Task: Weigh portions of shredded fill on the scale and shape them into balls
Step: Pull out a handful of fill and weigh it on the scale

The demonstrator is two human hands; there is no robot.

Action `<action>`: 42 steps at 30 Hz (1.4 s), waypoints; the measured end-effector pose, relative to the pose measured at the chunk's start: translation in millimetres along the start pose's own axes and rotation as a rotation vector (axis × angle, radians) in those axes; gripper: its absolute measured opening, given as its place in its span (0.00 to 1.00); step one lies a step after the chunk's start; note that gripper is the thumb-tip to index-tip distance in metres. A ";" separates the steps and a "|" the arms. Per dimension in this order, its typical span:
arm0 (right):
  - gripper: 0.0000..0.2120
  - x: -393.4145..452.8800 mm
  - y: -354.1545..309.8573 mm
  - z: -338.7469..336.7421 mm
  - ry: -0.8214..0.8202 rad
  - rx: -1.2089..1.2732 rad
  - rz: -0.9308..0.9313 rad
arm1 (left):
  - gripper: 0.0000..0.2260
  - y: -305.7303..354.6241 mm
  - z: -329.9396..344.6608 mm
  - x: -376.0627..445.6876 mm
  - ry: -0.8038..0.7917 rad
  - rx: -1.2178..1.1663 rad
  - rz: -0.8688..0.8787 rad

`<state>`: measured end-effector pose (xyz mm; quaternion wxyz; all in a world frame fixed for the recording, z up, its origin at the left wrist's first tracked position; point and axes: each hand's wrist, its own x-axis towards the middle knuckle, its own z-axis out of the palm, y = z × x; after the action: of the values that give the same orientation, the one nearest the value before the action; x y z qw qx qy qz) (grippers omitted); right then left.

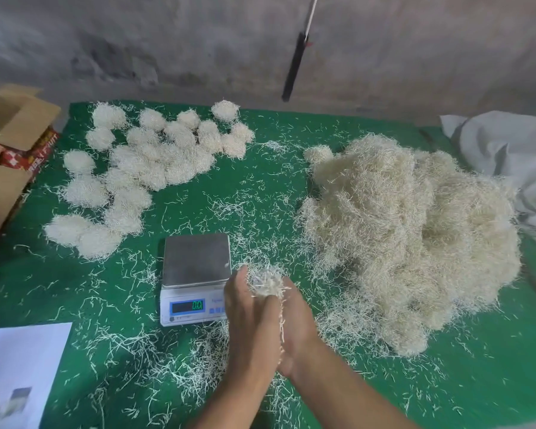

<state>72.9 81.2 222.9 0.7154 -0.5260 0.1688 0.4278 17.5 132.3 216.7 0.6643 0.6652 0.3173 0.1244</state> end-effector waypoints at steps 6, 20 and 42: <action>0.30 -1.5 -15.0 -17.5 0.098 0.067 -0.009 | 0.24 1.4 1.8 -5.0 -0.093 -0.338 -0.219; 0.13 -18.2 -34.1 -60.3 0.183 -0.634 -0.333 | 0.30 -6.6 32.6 5.2 -0.270 -0.940 -0.970; 0.19 -31.6 -36.1 -132.3 0.075 -0.238 -0.078 | 0.12 38.5 76.3 13.0 0.337 -0.491 -0.279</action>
<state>110.8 -54.1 215.2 0.6571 -0.6291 0.1229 0.3966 82.1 81.7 243.8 0.7536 0.4055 0.4712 0.2134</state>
